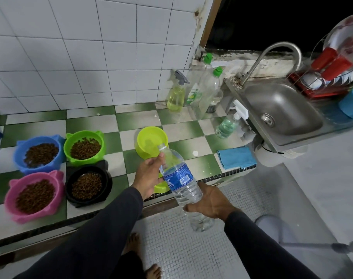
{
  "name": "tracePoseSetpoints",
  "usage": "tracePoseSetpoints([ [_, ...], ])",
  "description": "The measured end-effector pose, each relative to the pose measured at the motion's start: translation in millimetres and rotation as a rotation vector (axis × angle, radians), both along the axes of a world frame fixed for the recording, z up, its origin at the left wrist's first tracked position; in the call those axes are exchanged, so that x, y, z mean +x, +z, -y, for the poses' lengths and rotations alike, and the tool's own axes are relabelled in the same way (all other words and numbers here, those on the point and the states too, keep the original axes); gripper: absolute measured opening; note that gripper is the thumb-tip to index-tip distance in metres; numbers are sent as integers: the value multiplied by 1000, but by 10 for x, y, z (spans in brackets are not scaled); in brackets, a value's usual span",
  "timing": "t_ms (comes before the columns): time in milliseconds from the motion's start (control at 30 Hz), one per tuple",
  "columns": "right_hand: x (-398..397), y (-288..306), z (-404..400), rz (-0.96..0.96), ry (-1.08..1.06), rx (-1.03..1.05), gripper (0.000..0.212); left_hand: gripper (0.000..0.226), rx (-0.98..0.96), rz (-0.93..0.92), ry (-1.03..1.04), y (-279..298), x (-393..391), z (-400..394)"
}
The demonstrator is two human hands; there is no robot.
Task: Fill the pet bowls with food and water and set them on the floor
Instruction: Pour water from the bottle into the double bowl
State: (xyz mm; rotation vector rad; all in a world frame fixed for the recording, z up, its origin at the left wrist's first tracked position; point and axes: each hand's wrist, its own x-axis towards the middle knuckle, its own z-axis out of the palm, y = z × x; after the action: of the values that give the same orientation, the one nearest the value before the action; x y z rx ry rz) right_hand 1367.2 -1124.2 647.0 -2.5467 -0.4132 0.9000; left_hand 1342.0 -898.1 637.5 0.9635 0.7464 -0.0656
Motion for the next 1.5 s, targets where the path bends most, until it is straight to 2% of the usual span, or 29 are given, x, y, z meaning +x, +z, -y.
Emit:
tracePoseSetpoints([
  [467,263,81,-136,-17,-53,-18,58,39,-17,-33,-25,-33,283,-163],
  [667,353,53,-133,-19,-18,-94,69,40,-42,-54,-22,-56,344,-173],
  [1500,443,18,-94,-6,78,-129,74,38,-61,-96,-31,-197,329,-188],
])
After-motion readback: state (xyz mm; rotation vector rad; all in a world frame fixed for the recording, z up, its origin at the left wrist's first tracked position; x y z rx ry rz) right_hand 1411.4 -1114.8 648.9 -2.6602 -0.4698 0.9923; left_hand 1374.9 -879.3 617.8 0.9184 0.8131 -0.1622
